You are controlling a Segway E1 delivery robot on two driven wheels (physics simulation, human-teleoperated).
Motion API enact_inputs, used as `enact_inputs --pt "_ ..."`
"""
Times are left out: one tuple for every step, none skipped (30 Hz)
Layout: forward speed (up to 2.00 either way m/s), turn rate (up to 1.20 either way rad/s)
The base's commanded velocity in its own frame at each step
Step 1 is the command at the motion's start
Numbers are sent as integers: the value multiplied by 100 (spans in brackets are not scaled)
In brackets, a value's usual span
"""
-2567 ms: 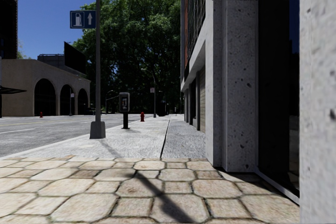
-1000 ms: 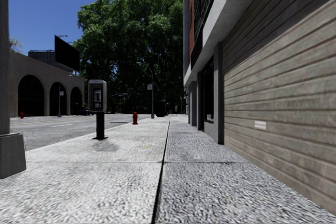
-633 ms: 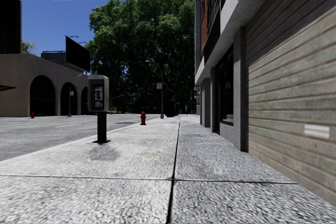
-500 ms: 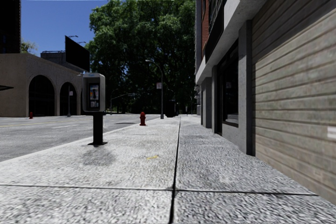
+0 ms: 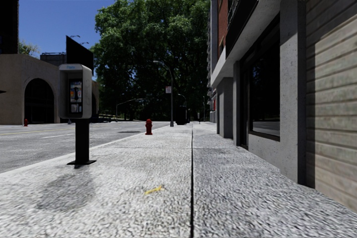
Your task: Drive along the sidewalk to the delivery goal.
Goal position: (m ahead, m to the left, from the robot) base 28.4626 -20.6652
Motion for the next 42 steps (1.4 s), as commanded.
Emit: enact_inputs --pt "200 0" --pt "200 0" --pt "200 0" --pt "200 0" --pt "200 0" --pt "200 0" --pt "200 0" --pt "200 0" --pt "200 0" --pt "200 0" --pt "200 0" --pt "200 0" --pt "200 0" --pt "200 0" --pt "200 0" --pt "200 0" --pt "200 0" --pt "200 0" --pt "200 0" --pt "200 0" --pt "200 0" --pt "200 0" --pt "200 0" --pt "200 0" --pt "200 0" --pt "200 0" --pt "200 0" --pt "200 0" --pt "200 0" --pt "200 0" --pt "200 0" --pt "200 0" --pt "200 0" --pt "200 0" --pt "200 0" --pt "200 0" --pt "200 0" --pt "200 0" --pt "200 0" --pt "200 0" --pt "200 0" --pt "200 0"
